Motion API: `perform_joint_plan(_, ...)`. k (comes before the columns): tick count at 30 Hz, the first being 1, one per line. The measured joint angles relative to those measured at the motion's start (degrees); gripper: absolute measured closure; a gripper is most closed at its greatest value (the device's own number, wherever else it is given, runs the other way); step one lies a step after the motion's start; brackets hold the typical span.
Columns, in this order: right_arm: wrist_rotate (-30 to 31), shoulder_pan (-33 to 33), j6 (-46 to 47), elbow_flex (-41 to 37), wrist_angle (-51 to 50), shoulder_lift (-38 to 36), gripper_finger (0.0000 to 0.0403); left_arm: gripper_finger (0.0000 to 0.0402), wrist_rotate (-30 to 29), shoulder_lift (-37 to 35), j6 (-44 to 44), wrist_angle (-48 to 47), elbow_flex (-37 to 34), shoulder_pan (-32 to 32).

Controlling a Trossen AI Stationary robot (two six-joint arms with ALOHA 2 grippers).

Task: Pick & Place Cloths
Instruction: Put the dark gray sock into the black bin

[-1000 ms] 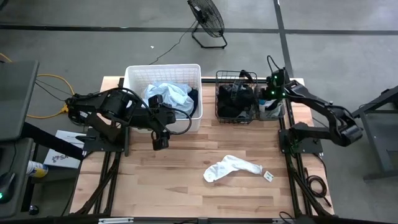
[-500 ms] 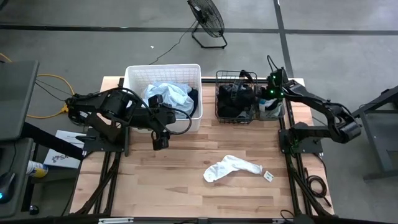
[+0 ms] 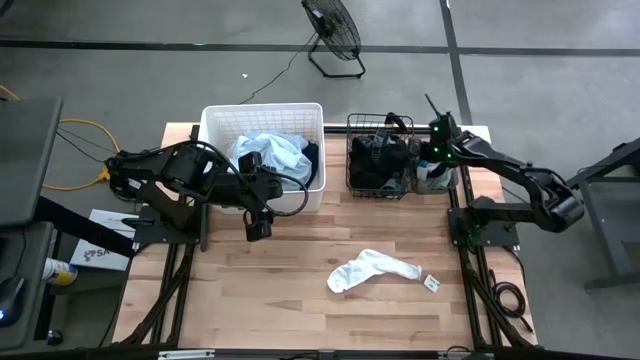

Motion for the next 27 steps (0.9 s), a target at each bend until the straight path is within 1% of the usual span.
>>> perform_joint_plan(5, 10.4, 3.4, 4.5, 0.0, -7.2, 0.0, 0.04, 0.0113, 0.0, 0.0, 0.0, 0.0, 0.0, 0.0)
perform_joint_plan(7, 12.7, 4.0, 4.9, 0.0, -9.8, 0.0, 0.04, 0.0113, 0.0, 0.0, 0.0, 0.0, 0.0, 0.0)
perform_joint_plan(10, 13.7, 4.1, 5.0, 0.1, -11.4, 0.0, 0.04, 0.0113, 0.0, 0.0, 0.0, 0.0, 0.0, 0.0)
perform_joint_plan(15, 15.3, 4.1, 8.3, 0.2, -13.4, -0.2, 0.04, 0.0113, 0.0, 0.0, 0.1, -0.2, 0.0, 0.0)
perform_joint_plan(18, 15.0, 4.1, 9.2, 0.0, -13.2, -1.4, 0.04, 0.0113, 0.0, 0.0, 0.2, -0.6, 0.0, 0.0)
perform_joint_plan(23, 15.5, 4.1, 11.0, 0.0, -12.5, -7.1, 0.04, 0.0113, 0.0, 0.0, 0.2, -1.8, 0.0, 0.0)
perform_joint_plan(27, 11.2, 4.6, 9.7, 0.0, -7.6, -12.2, 0.04, 0.0113, 0.0, 0.0, 0.2, -2.2, 0.0, 0.0)
